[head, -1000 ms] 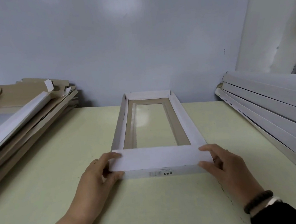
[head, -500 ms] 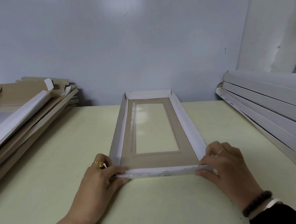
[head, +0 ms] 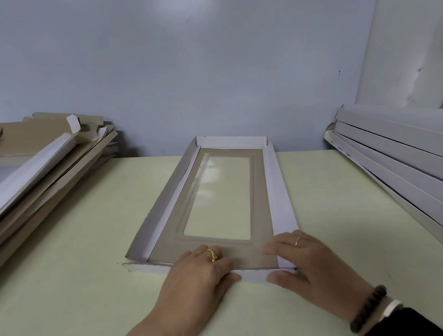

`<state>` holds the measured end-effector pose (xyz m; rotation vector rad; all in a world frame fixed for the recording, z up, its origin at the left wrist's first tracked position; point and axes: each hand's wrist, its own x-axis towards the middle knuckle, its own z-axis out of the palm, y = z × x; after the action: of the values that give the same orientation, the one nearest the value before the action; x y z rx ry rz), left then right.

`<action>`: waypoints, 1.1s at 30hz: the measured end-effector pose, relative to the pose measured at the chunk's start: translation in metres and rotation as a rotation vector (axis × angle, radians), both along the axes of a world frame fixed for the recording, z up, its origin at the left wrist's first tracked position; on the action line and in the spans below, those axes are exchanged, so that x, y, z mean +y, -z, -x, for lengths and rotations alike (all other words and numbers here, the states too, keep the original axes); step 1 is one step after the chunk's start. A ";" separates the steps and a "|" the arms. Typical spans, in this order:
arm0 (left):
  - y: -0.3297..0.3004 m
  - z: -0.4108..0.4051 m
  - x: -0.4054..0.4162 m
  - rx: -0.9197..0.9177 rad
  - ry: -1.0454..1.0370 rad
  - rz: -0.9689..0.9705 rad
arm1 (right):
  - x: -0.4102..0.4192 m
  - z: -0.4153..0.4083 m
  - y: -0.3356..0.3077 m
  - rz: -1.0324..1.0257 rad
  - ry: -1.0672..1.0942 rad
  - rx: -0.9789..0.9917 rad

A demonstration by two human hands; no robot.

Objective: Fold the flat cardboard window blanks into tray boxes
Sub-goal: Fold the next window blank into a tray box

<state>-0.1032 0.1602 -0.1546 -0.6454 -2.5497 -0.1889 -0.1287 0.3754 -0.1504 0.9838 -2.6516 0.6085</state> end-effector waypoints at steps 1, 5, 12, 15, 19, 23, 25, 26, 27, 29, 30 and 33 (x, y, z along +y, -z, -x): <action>0.000 -0.001 0.000 -0.002 -0.007 -0.003 | 0.004 0.001 0.001 -0.017 0.000 -0.018; -0.001 -0.003 0.002 0.019 -0.035 0.005 | 0.011 0.003 0.005 -0.044 -0.017 -0.086; -0.001 -0.004 0.003 0.045 -0.017 0.000 | 0.011 0.002 0.002 -0.086 -0.041 0.021; -0.002 -0.005 0.004 0.025 -0.027 -0.006 | 0.011 0.004 0.002 -0.098 -0.046 -0.008; -0.002 -0.006 0.004 -0.018 -0.019 -0.021 | 0.010 0.002 0.002 -0.087 -0.005 0.048; -0.004 -0.007 0.005 -0.051 -0.031 -0.021 | 0.006 -0.003 0.001 -0.070 0.015 0.199; -0.006 -0.007 0.007 -0.070 -0.030 -0.005 | 0.003 -0.005 0.001 -0.063 0.019 0.272; -0.006 -0.008 0.007 -0.074 -0.029 0.000 | 0.001 -0.006 0.002 -0.068 0.018 0.305; -0.007 -0.007 0.006 -0.074 -0.025 -0.001 | 0.000 -0.007 0.002 -0.083 0.015 0.334; -0.007 -0.008 0.006 -0.089 -0.011 -0.007 | -0.003 -0.008 0.005 -0.112 0.012 0.385; -0.007 -0.008 0.006 -0.092 -0.003 -0.002 | -0.003 -0.008 0.006 -0.120 0.014 0.407; -0.011 -0.005 0.000 -0.107 -0.025 0.071 | 0.007 -0.003 0.006 -0.147 0.100 0.450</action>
<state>-0.0979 0.1603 -0.1433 -0.6457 -2.6762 -0.1273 -0.1259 0.3828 -0.1565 0.8939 -2.3446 0.1454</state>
